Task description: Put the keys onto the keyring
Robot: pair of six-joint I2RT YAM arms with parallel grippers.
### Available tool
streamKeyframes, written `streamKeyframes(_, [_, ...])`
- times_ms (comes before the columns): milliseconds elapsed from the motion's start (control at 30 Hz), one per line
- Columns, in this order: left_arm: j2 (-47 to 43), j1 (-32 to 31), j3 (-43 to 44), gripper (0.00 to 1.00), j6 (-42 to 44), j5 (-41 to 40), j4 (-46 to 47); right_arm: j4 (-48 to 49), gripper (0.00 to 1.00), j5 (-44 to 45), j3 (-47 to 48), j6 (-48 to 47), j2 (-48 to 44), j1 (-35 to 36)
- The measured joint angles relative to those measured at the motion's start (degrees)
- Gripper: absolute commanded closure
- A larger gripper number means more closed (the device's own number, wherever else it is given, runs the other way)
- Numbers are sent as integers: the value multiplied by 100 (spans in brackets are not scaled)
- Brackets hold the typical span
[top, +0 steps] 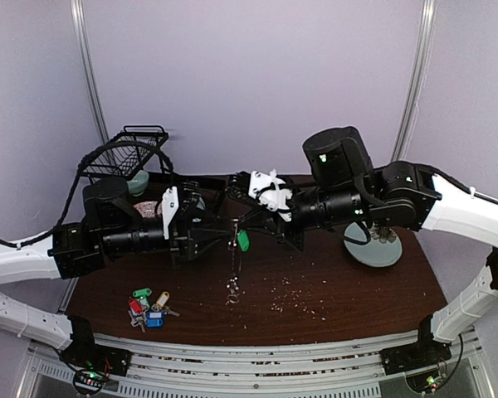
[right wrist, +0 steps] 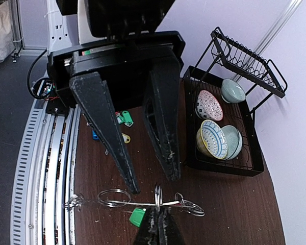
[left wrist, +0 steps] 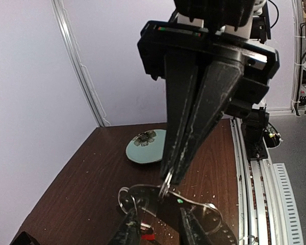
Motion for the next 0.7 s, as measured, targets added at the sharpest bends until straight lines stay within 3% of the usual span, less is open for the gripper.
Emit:
streamKeyframes(133, [35, -7, 50, 75, 55, 138, 35, -79, 100, 28, 7, -63, 55, 55])
streamKeyframes(333, [42, -11, 55, 88, 114, 243, 90, -129, 100, 28, 15, -101, 63, 105])
streamKeyframes(500, [68, -11, 63, 83, 131, 240, 92, -153, 100, 28, 68, -175, 63, 109])
streamKeyframes(700, [81, -11, 74, 97, 133, 216, 81, -149, 100, 26, 105, -188, 70, 138])
